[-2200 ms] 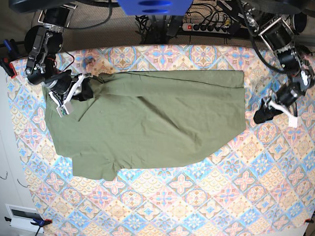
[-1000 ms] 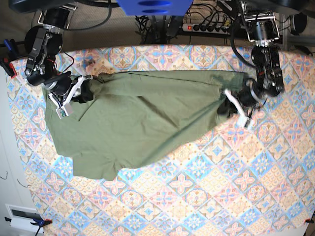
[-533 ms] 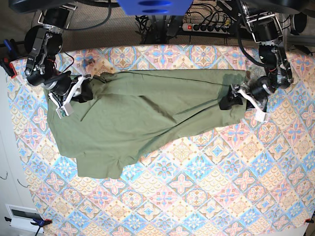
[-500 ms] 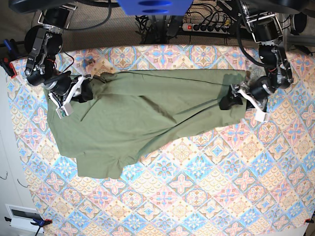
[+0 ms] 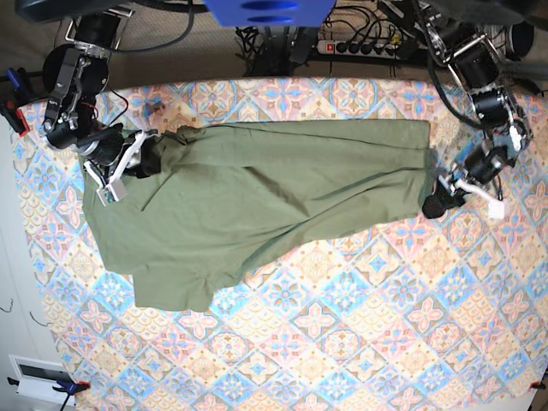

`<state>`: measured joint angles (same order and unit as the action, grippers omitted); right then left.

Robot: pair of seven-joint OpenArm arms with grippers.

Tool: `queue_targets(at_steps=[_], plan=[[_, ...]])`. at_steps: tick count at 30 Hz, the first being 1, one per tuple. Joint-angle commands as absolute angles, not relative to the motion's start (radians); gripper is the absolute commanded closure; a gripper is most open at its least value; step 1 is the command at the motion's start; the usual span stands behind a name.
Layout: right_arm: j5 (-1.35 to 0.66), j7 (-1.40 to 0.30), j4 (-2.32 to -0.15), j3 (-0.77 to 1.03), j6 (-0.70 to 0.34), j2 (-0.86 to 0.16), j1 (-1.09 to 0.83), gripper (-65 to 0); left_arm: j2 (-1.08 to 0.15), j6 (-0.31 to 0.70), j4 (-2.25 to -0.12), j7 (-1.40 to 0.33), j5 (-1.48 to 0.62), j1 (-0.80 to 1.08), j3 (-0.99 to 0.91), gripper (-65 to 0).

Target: Layout the t-shirt on the table in an organized manner, then fold the t-shirt properly

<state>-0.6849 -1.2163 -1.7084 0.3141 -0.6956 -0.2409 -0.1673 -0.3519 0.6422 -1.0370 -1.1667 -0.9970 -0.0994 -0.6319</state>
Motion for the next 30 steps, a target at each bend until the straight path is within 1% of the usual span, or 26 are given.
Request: queue_targets(at_steps=[1, 4, 7, 12, 17, 19, 22, 23, 25, 27, 28, 30], plan=[[-0.708, -1.194, -1.727, 0.318, -0.698, -0.254, -0.157, -12.5, -0.366, 0.650, -0.980, -1.155, -1.024, -0.151, -0.633, -54.1], [-0.708, -1.194, -1.727, 0.318, -0.698, -0.254, -0.157, -12.5, -0.364, 0.650, -0.823, -1.116, -1.021, -0.222, -0.627, -52.6], [-0.708, -1.194, -1.727, 0.318, -0.698, -0.254, -0.157, -12.5, -0.326, 0.650, -0.760, -1.101, -1.017, -0.269, -0.624, -50.9], [-0.708, -1.194, -1.727, 0.323, -0.698, -0.254, -0.157, -12.5, -0.283, 0.648, -0.757, -1.106, -0.969, -0.282, -0.567, -47.7], [-0.708, -1.194, -1.727, 0.323, -0.698, -0.254, -0.130, -12.5, -0.282, 0.648, -0.759, -1.127, -0.963, -0.272, -0.444, -40.8], [-0.708, -1.196, -1.727, 0.323, -0.698, -0.254, -0.122, -12.5, -0.288, 0.648, -0.759, -1.125, -0.963, -0.255, -0.437, -36.9], [-0.708, -1.196, -1.725, 0.321, -0.698, -0.254, -0.117, -12.5, -0.302, 0.648, -0.760, -1.124, -0.958, -0.249, -0.437, -28.3], [-0.708, -1.196, -1.725, 0.320, -0.698, -0.254, -0.117, -12.5, -0.306, 0.648, -0.760, -1.124, -0.958, -0.249, -0.437, -24.5], [-0.708, -1.196, -1.725, 0.318, -0.698, -0.254, -0.117, -12.5, -0.311, 0.648, -0.760, -1.124, -0.958, -0.249, -0.437, -14.9], [-0.708, -1.196, -1.722, 0.318, -0.698, -0.254, -0.116, -12.5, -0.320, 0.648, -0.760, -1.124, -0.958, -0.251, -0.435, -3.4], [-0.708, -1.196, -1.721, 0.318, -0.698, -0.254, -0.116, -12.5, -0.326, 0.648, -0.760, -1.124, -0.958, -0.251, -0.435, 0.0], [-0.708, -1.196, -1.721, 0.318, -0.698, -0.254, -0.107, -12.5, -0.332, 0.648, -0.765, -1.124, -0.958, -0.252, -0.435, 0.0]])
